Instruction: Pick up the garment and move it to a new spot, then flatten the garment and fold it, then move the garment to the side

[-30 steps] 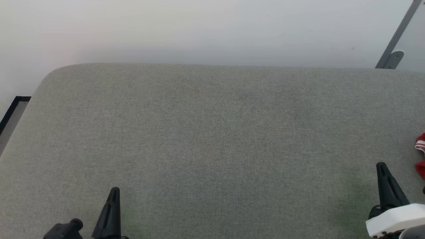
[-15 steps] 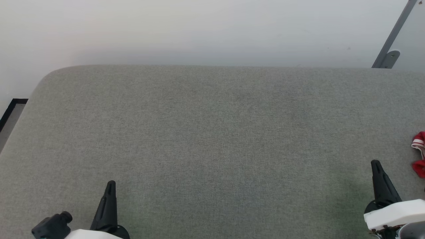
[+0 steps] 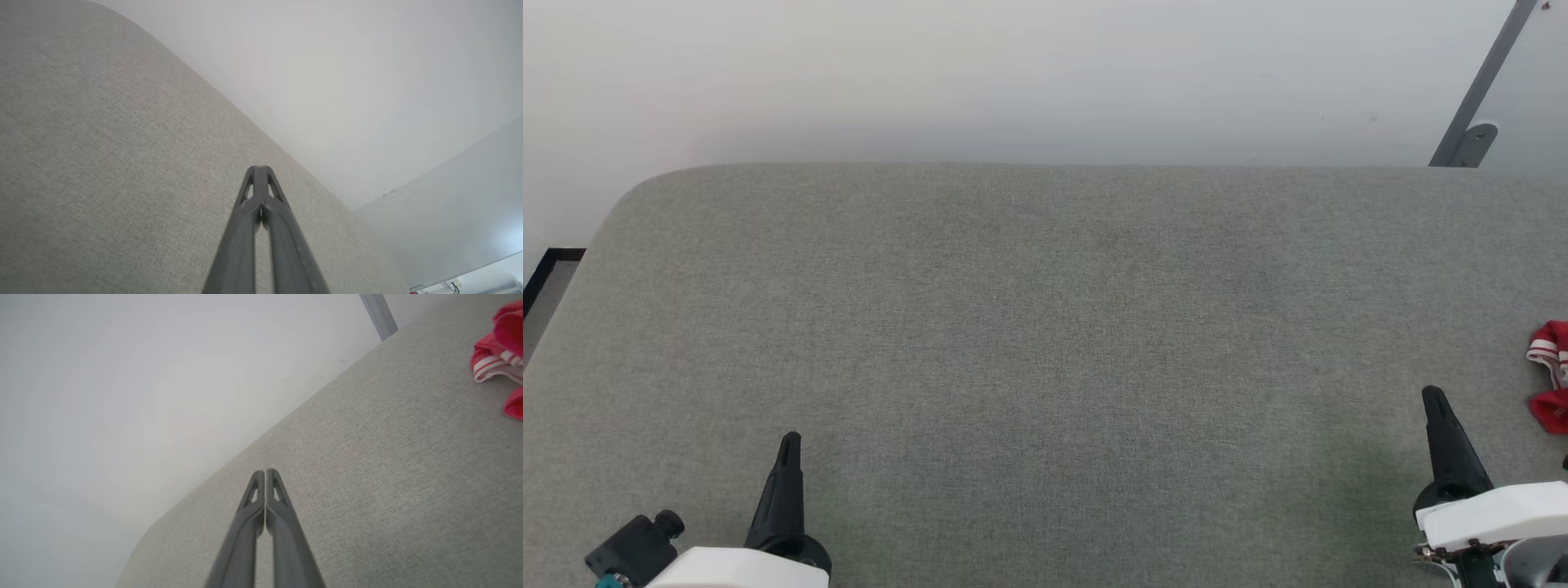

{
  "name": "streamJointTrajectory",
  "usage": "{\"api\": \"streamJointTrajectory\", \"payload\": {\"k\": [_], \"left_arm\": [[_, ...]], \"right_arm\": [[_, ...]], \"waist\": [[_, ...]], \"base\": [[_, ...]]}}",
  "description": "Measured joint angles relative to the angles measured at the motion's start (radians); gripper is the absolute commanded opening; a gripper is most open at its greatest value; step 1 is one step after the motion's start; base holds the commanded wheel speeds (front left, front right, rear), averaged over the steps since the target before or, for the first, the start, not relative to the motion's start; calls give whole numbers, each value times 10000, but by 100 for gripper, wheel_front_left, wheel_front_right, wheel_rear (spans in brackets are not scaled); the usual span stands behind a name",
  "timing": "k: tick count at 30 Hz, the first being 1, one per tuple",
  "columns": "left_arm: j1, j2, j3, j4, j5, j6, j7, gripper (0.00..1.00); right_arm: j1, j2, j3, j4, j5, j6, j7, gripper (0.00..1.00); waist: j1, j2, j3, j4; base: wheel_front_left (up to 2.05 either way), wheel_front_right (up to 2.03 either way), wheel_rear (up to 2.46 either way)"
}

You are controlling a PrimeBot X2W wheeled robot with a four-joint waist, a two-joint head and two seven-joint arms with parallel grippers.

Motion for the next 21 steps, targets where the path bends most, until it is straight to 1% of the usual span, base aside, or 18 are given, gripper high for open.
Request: {"api": "streamJointTrajectory", "payload": {"k": [21], "left_arm": [[-465, -17, 207, 320, -2435, 0, 629, 0]], "right_arm": [[-270, 199, 81, 263, 2284, 0, 351, 0]], "waist": [[0, 0, -45, -149]], "base": [[0, 0, 0]]}}
